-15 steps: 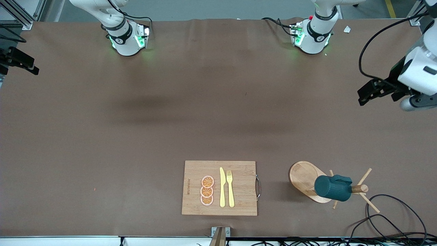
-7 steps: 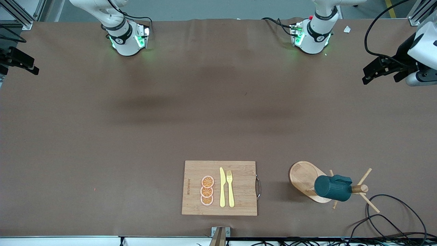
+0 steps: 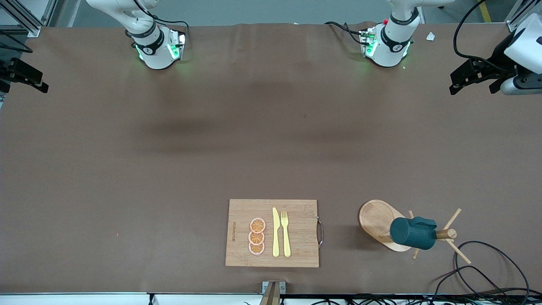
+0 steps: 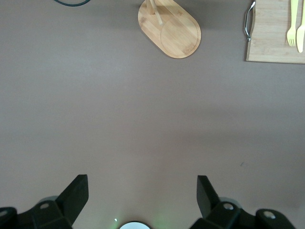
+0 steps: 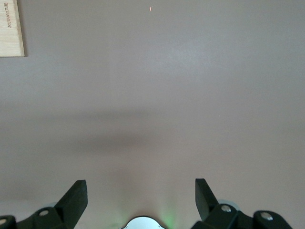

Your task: Pass cup and hang on rack

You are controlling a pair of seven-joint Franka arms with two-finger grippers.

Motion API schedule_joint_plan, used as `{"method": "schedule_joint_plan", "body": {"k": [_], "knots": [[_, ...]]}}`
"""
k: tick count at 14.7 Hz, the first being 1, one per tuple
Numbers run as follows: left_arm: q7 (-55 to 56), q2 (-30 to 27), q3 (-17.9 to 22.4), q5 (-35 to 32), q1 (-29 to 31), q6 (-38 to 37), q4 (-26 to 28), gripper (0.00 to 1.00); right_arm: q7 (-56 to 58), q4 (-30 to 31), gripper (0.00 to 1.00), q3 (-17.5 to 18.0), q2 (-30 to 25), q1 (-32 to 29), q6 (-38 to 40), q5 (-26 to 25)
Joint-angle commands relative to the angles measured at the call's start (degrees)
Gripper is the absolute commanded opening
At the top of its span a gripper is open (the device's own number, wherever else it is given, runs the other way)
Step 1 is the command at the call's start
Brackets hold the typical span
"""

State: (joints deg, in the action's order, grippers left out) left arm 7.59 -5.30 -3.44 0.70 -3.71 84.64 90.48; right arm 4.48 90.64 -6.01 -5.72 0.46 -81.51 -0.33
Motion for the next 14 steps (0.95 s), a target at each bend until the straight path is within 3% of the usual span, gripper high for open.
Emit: {"method": "schedule_joint_plan", "body": {"k": [1,14], "knots": [[-1.9,-0.9,0.4,-0.3,-0.2,-0.7,0.2,1.00,0.1,0.5,1.00,0.0,-0.8,0.2,0.3,-0.3],[-1.9,0.8,0.5,-1.6,-0.2,-0.7,-1.4,1.00,0.1,0.5,1.00,0.0,-0.8,0.2,0.0,-0.3]]}}
